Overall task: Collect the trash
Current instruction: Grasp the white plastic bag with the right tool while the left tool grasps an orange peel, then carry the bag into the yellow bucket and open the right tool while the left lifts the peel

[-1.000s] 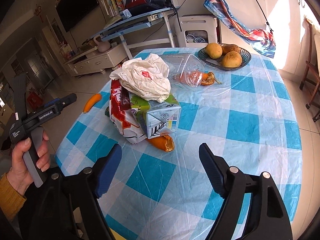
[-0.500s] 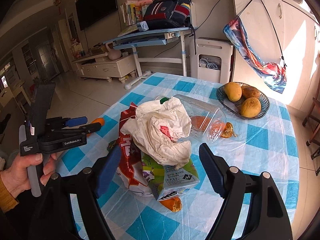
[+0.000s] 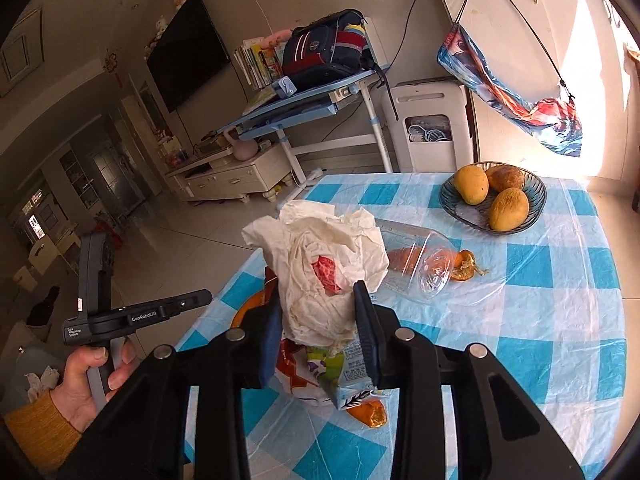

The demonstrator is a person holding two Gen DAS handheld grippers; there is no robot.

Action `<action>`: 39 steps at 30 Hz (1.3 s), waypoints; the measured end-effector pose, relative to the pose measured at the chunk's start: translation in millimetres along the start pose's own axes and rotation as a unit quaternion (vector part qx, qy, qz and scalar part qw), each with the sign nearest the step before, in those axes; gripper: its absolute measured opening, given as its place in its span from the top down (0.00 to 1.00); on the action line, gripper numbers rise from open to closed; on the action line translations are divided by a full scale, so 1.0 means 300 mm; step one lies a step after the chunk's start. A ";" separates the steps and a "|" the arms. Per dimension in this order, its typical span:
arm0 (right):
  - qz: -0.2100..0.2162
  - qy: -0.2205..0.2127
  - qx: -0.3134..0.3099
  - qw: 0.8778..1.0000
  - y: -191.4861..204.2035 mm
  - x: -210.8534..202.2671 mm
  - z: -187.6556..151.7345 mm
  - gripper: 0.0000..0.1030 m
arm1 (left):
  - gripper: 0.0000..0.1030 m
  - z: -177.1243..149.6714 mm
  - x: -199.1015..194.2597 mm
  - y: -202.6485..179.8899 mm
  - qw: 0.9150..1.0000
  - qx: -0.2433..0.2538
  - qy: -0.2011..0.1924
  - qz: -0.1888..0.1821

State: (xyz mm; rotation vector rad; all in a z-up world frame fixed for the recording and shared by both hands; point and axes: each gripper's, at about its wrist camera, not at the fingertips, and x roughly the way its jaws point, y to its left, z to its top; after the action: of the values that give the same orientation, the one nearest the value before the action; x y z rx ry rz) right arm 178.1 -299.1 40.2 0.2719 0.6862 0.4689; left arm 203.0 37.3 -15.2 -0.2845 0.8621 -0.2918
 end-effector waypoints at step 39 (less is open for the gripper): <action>-0.012 0.318 -0.013 0.948 0.243 -0.060 -0.722 0.63 | 0.88 -0.502 -0.303 -0.208 0.996 0.074 -0.003 0.045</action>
State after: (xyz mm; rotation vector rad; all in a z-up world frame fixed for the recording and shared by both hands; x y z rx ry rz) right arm -1.0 -226.3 -82.8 0.0792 1.3110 0.5460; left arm 21.6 -6.4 -22.4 -0.1083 0.8393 -0.2690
